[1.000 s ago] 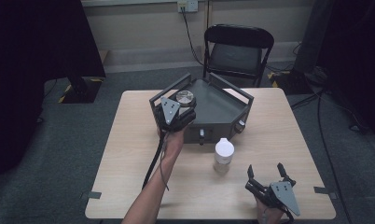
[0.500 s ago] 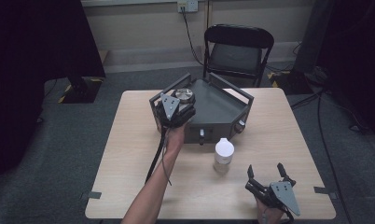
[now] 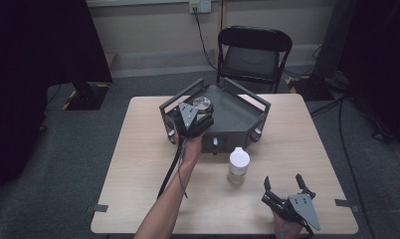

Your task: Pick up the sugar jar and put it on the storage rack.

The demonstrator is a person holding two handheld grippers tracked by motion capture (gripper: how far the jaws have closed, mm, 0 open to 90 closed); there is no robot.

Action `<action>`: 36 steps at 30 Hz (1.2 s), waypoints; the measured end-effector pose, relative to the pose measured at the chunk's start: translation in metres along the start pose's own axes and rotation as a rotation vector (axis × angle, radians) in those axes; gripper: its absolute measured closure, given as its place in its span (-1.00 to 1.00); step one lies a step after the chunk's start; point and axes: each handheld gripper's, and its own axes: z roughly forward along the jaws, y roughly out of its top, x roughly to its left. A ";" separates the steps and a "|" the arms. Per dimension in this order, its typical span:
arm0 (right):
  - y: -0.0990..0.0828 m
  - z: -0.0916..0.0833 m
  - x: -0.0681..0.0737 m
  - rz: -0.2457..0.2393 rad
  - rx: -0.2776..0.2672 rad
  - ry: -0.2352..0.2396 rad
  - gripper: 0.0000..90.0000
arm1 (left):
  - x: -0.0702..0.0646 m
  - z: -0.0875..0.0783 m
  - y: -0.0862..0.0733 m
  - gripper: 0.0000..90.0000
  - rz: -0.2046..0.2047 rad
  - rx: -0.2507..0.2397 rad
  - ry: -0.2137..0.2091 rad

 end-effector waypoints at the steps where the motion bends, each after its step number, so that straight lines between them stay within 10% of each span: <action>1: 0.000 0.000 0.000 0.000 0.000 0.000 -0.96 | -0.001 0.000 0.000 -0.23 0.001 0.001 0.002; 19: 0.000 0.000 0.000 0.000 -0.001 0.001 -0.96 | -0.002 -0.002 0.000 -0.25 -0.007 0.004 0.010; 29: 0.000 0.000 0.000 0.001 0.000 0.001 -0.96 | -0.005 -0.001 -0.001 -0.95 -0.036 -0.012 0.054; 36: 0.000 0.000 0.000 0.000 -0.001 0.001 -0.96 | 0.000 -0.002 0.002 -1.00 -0.052 0.023 0.046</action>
